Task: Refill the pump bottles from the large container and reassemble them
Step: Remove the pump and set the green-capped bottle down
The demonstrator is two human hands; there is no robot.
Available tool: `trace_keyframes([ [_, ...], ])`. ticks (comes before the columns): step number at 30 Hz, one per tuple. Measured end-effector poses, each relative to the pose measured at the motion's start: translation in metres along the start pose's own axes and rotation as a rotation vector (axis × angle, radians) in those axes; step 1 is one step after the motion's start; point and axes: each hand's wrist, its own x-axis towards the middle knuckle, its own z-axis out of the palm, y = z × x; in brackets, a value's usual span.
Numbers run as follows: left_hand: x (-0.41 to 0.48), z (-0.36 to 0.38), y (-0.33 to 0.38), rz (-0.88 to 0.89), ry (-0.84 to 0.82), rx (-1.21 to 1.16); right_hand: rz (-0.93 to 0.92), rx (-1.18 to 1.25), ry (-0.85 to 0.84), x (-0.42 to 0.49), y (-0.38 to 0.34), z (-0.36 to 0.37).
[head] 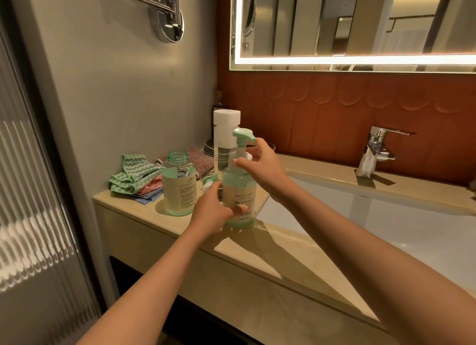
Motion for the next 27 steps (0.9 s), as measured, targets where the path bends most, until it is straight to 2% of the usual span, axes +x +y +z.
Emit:
trace_keyframes([
  [3, 0.0007, -0.0004, -0.0006, -0.002, 0.000, 0.005, -0.026, -0.024, -0.006, -0.0015, 0.0029, 0.0003],
  [7, 0.0005, -0.0002, -0.0004, -0.001, 0.003, 0.017, -0.011, -0.130, 0.077, 0.0007, 0.0088, 0.0004],
  [17, -0.0008, -0.0011, 0.0019, -0.006, -0.010, 0.005, -0.019, -0.083, 0.034, -0.0067, 0.0047, -0.0014],
  [24, -0.0020, -0.0013, 0.0036, -0.005, 0.002, 0.023, -0.064, -0.200, 0.137, -0.0075, 0.0040, 0.0061],
  [27, -0.0032, -0.0013, 0.0043, -0.006, -0.002, 0.016, -0.045, -0.168, 0.108, -0.0068, 0.0013, 0.0059],
])
